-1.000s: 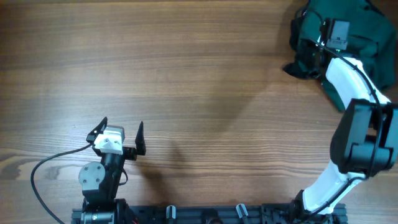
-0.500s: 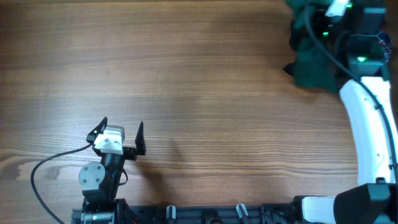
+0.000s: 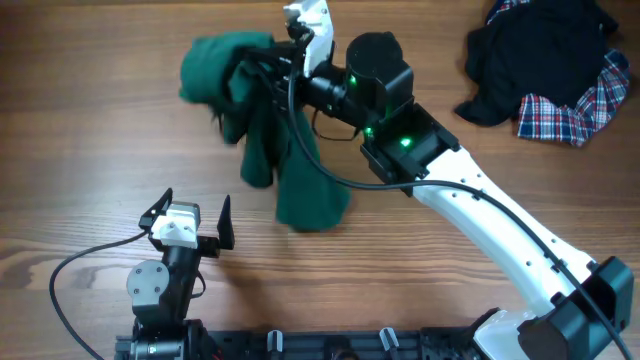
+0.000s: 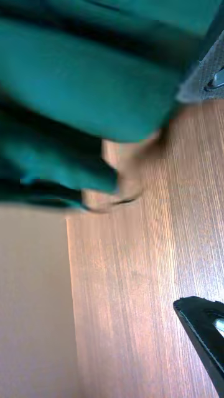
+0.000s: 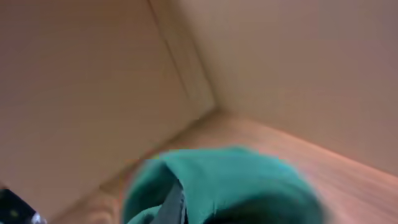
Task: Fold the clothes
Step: 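Pull the green garment out with the right gripper and drop it mid-table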
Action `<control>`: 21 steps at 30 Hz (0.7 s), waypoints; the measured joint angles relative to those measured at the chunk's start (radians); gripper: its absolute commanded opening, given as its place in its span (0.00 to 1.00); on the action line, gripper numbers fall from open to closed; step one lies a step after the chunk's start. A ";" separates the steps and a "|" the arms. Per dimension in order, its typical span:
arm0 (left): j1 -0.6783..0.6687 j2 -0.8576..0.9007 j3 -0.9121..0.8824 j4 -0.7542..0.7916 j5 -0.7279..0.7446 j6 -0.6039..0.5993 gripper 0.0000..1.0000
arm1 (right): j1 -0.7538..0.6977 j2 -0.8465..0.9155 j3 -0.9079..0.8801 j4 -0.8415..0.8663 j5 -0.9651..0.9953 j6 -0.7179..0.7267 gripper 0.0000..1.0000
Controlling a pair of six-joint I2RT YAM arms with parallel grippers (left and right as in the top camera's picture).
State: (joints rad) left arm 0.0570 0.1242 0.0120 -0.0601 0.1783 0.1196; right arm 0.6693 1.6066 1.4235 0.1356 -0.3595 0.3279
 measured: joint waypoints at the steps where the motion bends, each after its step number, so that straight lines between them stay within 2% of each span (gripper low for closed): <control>1: 0.000 0.000 0.000 0.000 0.000 0.000 1.00 | 0.008 0.003 0.000 0.019 0.000 0.017 0.04; 6: 0.000 0.000 0.000 0.000 0.000 0.000 1.00 | 0.094 0.126 0.013 0.188 -0.003 0.146 0.04; 11: 0.000 0.000 0.000 0.000 -0.002 0.000 1.00 | 0.162 0.255 0.235 0.177 -0.041 0.188 0.04; 14: 0.000 0.000 0.000 0.000 -0.002 0.000 1.00 | 0.082 0.253 0.293 0.067 -0.059 0.225 0.04; 15: 0.000 0.000 0.000 0.000 -0.003 0.000 1.00 | 0.002 0.252 0.299 -0.086 -0.053 0.229 0.04; 16: 0.000 0.000 0.000 0.000 -0.002 0.000 1.00 | -0.049 0.252 0.305 -0.183 -0.031 0.236 0.16; 17: 0.000 0.000 0.000 0.001 -0.002 0.000 1.00 | -0.136 0.252 0.304 -0.367 0.042 0.244 0.82; 18: 0.000 0.000 0.000 0.001 -0.002 0.000 1.00 | -0.220 0.252 0.298 -0.525 0.151 0.270 0.99; 21: 0.000 0.000 0.000 0.000 -0.003 0.000 1.00 | -0.360 0.241 0.299 -0.717 0.353 0.303 1.00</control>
State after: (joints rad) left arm 0.0570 0.1242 0.0120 -0.0597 0.1757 0.1192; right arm 0.3092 1.8473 1.7222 -0.5812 -0.0063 0.6304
